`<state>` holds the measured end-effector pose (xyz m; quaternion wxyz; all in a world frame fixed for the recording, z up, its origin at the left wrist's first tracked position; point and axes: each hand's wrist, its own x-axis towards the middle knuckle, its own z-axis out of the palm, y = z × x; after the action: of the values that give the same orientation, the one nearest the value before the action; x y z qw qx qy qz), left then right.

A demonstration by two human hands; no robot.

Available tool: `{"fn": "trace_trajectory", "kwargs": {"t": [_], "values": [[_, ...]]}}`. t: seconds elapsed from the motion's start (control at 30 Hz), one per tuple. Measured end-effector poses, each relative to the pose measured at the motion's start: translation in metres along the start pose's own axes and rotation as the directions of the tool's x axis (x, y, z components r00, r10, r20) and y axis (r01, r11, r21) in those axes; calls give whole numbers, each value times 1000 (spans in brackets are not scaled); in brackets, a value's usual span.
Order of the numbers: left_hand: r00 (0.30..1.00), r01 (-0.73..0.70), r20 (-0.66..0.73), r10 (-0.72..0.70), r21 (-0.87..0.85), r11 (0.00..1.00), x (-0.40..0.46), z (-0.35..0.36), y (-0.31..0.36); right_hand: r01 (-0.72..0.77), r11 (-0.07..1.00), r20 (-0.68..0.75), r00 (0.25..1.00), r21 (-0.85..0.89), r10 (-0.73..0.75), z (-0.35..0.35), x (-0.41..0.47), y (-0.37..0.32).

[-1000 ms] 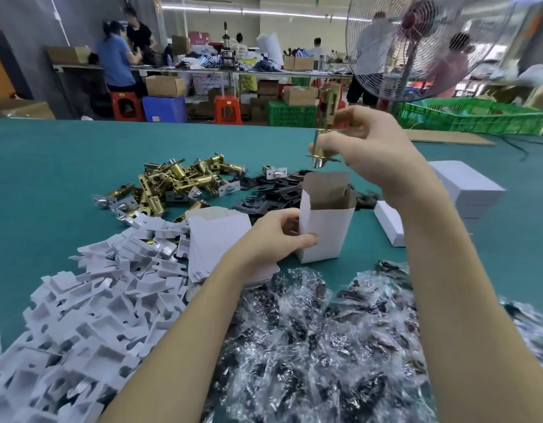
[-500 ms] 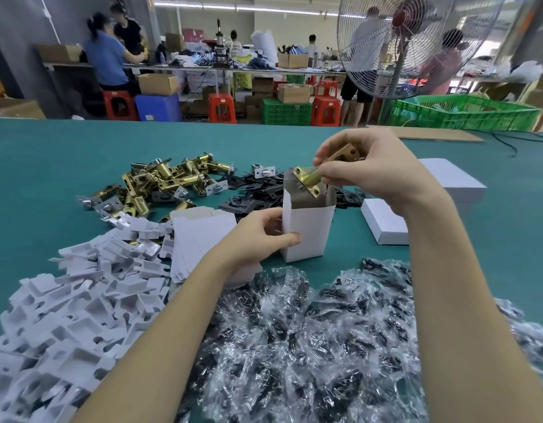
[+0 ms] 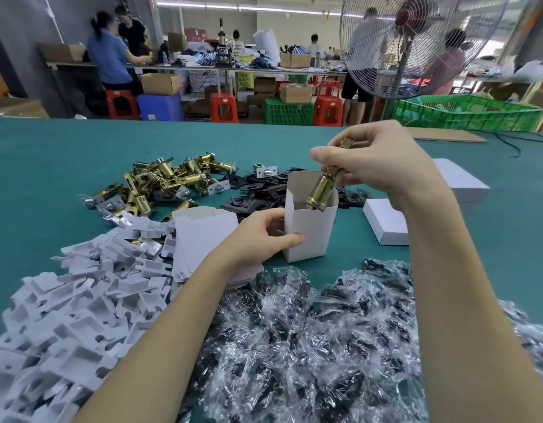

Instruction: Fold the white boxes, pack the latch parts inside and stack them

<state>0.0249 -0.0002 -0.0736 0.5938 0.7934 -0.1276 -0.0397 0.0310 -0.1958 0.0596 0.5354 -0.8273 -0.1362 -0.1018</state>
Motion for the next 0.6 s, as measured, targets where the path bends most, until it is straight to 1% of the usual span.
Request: {"fn": "trace_trajectory", "kwargs": {"t": [0.1,0.17,0.2,0.23,0.3,0.37,0.47,0.5,0.6], "values": [[1000,2,-3,-2,-14,1000,-1,0,0,-58,997,2,998,43,58,2,1,5],[1000,10,-10,-10,-19,1000,-1,0,1,-82,991,69,995,106,75,2,2,5],[1000,13,-13,-14,-11,1000,-1,0,1,-94,988,113,990,119,81,2,1,5],[1000,15,-14,-15,1,1000,-1,0,1,-100,990,143,986,96,86,3,1,6],[1000,17,-12,-17,6,1000,0,1,3,-82,996,148,985,-45,88,10,1,9],[1000,19,-17,-20,-9,1000,-1,1,4,-25,980,152,987,-197,56,20,0,10],[1000,19,-15,-19,-27,999,-2,1,4,115,897,196,980,-427,-33,33,0,11],[1000,22,-10,-22,-48,999,-3,1,4,137,876,207,977,-463,-43,34,1,12],[1000,26,-8,-27,-111,994,-3,2,2,134,876,234,972,-464,-25,26,3,15]]}}
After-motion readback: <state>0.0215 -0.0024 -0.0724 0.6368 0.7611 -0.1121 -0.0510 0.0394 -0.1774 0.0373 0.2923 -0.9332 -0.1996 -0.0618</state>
